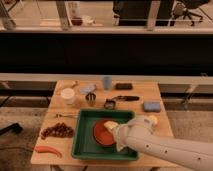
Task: Stack bowls into tray
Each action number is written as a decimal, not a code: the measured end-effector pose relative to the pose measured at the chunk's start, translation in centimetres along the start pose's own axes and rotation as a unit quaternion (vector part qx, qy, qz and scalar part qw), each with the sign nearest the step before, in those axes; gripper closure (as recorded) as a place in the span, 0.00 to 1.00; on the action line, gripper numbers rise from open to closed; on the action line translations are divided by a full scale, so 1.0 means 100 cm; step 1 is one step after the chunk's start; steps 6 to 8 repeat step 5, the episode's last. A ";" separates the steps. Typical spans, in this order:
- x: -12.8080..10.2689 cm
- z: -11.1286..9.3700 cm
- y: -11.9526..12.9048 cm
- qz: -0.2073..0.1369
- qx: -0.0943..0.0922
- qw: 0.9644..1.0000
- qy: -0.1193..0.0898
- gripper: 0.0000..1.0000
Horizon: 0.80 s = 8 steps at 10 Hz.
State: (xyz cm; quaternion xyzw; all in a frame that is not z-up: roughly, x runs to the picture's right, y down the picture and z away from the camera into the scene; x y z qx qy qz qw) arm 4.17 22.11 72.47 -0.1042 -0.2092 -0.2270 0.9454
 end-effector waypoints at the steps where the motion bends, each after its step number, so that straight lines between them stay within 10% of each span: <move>1: 0.007 -0.015 -0.011 0.001 0.008 1.000 0.008 0.20; 5: 0.038 -0.095 -0.031 0.019 -0.005 1.000 0.013 0.20; 8: 0.038 -0.095 -0.031 0.019 -0.005 1.000 0.013 0.20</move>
